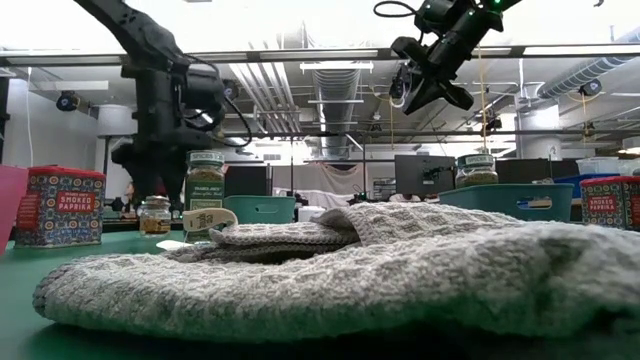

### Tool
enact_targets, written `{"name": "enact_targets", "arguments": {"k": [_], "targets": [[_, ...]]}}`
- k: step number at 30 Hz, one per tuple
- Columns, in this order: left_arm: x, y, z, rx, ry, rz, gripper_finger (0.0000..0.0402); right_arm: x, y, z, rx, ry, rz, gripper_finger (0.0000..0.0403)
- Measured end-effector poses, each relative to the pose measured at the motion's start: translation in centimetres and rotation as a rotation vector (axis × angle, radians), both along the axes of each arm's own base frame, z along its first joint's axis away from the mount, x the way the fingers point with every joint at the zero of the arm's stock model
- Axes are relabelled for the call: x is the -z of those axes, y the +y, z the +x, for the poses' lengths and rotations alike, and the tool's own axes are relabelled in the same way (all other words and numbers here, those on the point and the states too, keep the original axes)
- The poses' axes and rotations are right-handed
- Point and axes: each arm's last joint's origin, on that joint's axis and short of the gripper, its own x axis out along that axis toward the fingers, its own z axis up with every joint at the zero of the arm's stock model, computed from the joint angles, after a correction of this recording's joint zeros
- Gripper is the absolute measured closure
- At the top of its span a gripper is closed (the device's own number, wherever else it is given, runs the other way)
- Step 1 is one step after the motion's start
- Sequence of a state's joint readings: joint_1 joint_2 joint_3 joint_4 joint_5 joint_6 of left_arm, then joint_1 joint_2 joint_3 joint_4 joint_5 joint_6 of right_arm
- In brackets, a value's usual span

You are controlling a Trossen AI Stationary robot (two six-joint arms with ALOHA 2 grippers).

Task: Sort spices by type
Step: Put the bottom brown spice bottle into the green bin

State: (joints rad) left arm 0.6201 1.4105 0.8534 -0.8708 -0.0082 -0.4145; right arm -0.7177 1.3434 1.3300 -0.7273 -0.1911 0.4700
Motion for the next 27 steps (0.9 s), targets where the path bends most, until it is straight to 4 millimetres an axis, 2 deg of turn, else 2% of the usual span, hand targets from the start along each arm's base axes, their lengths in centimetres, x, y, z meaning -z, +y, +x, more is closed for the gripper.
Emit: {"name": "enact_targets", "arguments": {"k": [8,18,21,26,27], "targets": [[1.9,-0.7,-0.8,-0.036,0.014,-0.049,0.015,0.0,0.0,0.0,0.002,-0.001,0.0,0.0394],[2.1,-0.6,-0.7,-0.046,-0.009,-0.024,0.0167,0.0,0.0,0.0,0.014,0.003,0.0,0.0394],[2.1,-0.7,-0.8,-0.046,0.009,-0.037,0.0186,0.0,0.0,0.0,0.014,0.003,-0.001,0.0394],[2.1,-0.7,-0.9,-0.03,0.014,-0.038,0.0248,0.0,-0.1,0.0,0.009,0.011,-0.014,0.0394],[2.0,-0.7,-0.9,-0.025,0.016,-0.039,0.0248,0.0,-0.1,0.0,0.007,0.013,-0.016,0.0394]]}}
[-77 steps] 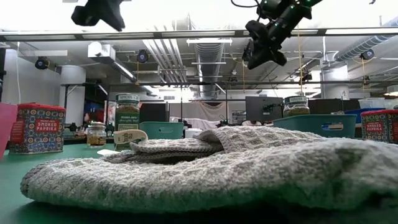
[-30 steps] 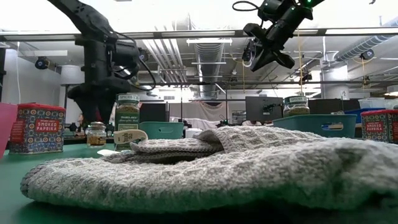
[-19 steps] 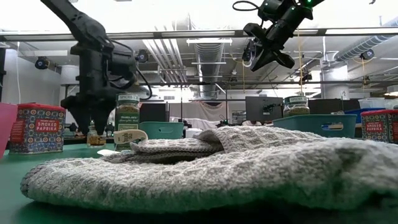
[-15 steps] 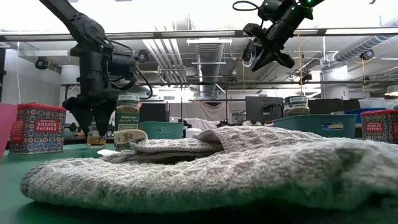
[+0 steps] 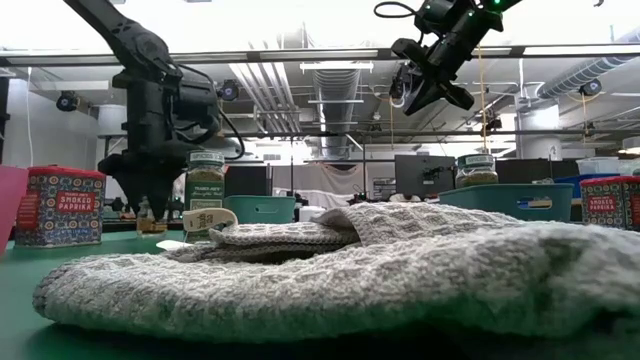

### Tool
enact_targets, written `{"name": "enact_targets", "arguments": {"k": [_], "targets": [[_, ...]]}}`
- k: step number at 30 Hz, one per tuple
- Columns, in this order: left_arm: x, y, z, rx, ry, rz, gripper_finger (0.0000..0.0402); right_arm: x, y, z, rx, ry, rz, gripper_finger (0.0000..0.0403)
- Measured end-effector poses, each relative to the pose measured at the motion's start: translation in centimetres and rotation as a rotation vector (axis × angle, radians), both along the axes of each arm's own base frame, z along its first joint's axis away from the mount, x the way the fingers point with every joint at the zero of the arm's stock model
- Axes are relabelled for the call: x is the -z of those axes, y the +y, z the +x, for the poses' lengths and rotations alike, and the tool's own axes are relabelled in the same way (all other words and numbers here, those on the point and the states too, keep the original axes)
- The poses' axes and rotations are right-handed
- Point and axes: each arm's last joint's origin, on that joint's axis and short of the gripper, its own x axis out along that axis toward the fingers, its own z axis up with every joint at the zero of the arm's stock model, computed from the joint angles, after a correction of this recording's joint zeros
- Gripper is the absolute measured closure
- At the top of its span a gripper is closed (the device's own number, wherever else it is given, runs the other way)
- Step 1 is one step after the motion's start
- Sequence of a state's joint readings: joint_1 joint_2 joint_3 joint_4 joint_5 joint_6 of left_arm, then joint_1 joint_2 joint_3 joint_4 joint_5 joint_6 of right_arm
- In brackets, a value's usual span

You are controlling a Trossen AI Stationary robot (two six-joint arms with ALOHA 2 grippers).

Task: Sort spices by type
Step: Put the bottom brown spice bottle into the green bin

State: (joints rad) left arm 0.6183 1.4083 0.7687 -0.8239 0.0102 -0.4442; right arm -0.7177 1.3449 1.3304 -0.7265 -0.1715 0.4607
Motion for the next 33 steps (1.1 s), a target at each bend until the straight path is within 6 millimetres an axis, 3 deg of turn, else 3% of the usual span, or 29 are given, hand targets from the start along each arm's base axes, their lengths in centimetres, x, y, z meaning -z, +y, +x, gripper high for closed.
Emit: {"name": "enact_targets", "arguments": {"k": [4,11,15,19,24,33], "targets": [[-2.0,-0.2,-0.1,0.021,0.052,-0.044,0.0248,-0.2,0.0,0.0,-0.004,-0.002,0.006,0.0394],[-10.7,0.6,1.8,0.142,-0.107,0.088,0.0248,-1.7,-0.3,-1.0,-0.059,0.053,-0.042,0.0394],[-13.7,1.8,3.5,0.191,-0.175,0.159,0.0248,-1.8,-0.4,-1.2,-0.118,0.081,-0.093,0.0394],[-14.2,3.1,5.4,0.269,-0.171,0.183,0.0248,-1.5,-0.4,-1.2,-0.137,0.093,-0.103,0.0394],[-13.1,5.0,8.1,0.355,-0.134,0.197,0.0248,-1.2,-0.4,-1.2,-0.132,0.097,-0.094,0.0394],[-12.0,6.6,10.2,0.424,-0.126,0.197,0.0248,-1.0,-0.2,-1.4,-0.022,0.07,0.036,0.0394]]}}
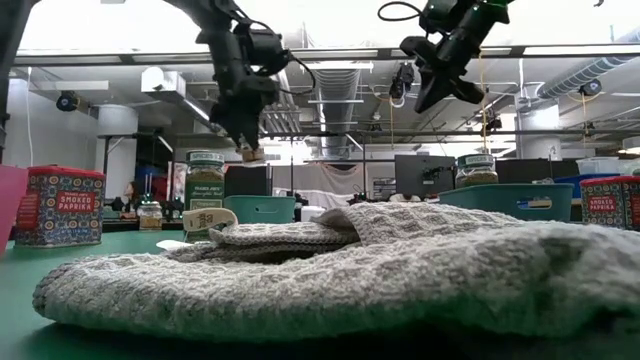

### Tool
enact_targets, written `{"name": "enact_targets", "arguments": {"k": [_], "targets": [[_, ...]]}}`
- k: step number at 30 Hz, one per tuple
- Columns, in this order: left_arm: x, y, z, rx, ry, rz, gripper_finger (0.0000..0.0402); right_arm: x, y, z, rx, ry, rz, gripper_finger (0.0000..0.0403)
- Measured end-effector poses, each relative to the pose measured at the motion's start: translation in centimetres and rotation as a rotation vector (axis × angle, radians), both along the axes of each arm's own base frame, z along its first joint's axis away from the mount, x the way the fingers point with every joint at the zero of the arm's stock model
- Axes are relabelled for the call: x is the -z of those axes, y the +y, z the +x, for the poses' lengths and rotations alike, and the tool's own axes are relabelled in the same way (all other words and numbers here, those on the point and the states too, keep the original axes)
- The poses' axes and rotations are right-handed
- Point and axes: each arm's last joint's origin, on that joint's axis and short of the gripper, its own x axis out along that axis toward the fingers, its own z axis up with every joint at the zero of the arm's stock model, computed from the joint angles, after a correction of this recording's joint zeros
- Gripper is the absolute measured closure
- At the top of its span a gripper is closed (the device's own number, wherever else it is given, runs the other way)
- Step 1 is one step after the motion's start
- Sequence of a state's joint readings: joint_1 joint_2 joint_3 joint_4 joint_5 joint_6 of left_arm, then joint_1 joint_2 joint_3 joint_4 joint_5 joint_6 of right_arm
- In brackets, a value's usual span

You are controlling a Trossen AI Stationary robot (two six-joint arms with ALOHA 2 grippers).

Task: Sort spices by type
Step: Put the bottom brown spice bottle into the green bin

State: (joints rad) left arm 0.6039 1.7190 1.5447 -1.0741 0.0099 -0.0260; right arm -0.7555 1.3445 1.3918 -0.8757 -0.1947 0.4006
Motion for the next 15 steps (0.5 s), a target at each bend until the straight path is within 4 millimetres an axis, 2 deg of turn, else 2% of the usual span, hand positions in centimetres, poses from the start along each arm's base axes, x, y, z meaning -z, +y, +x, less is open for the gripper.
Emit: {"name": "enact_targets", "arguments": {"k": [6,15], "targets": [[2.1,0.2,0.7,0.014,0.064,-0.04,0.0248,0.1,0.1,-0.1,0.006,0.008,0.013,0.0394],[2.8,-0.2,1.1,0.102,0.097,-0.034,0.0248,0.3,-0.1,-0.2,-0.051,0.073,-0.077,0.0394]]}}
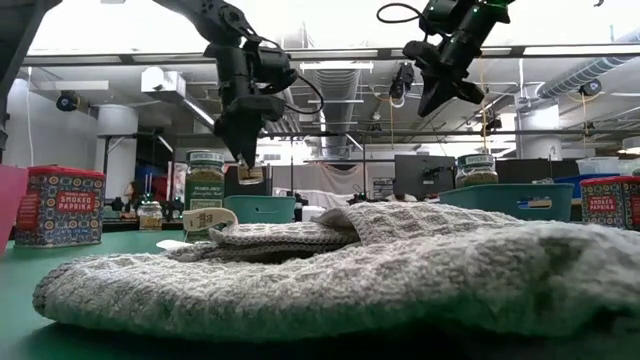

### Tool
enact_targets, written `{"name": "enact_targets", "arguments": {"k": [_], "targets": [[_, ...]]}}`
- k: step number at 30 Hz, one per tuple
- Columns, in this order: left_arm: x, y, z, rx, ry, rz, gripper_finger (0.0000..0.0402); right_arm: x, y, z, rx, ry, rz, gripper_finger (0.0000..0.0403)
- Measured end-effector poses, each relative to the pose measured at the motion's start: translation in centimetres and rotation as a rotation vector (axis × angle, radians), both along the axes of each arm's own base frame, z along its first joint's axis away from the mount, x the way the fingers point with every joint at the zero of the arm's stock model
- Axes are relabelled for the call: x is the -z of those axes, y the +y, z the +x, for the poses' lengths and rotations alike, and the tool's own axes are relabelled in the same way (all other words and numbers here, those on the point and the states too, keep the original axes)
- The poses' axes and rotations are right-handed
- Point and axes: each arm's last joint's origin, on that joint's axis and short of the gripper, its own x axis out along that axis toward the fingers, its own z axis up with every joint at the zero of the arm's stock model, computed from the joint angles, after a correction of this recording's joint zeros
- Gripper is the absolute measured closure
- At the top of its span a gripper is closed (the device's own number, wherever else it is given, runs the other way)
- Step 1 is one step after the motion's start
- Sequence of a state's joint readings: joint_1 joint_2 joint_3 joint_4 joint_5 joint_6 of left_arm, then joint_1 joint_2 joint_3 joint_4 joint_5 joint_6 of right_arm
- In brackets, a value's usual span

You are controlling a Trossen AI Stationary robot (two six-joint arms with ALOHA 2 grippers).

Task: Sort spices by type
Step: Put the bottom brown spice bottle into the green bin

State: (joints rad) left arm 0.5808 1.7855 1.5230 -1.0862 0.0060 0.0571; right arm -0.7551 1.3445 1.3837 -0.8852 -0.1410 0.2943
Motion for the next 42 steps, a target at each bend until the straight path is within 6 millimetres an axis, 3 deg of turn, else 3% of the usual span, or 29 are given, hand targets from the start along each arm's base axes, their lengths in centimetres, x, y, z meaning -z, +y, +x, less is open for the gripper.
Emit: {"name": "enact_targets", "arguments": {"k": [12,25,42], "targets": [[-0.1,0.2,0.4,0.074,-0.029,0.037,0.0248,0.3,0.0,0.0,0.094,-0.021,0.058,0.0394],[1.3,-0.2,0.2,0.007,0.02,0.046,0.0248,0.5,0.0,0.0,0.006,0.017,0.002,0.0394],[1.7,-0.7,0.9,0.008,-0.023,0.065,0.0248,0.5,0.0,0.0,0.043,0.003,0.032,0.0394]]}}
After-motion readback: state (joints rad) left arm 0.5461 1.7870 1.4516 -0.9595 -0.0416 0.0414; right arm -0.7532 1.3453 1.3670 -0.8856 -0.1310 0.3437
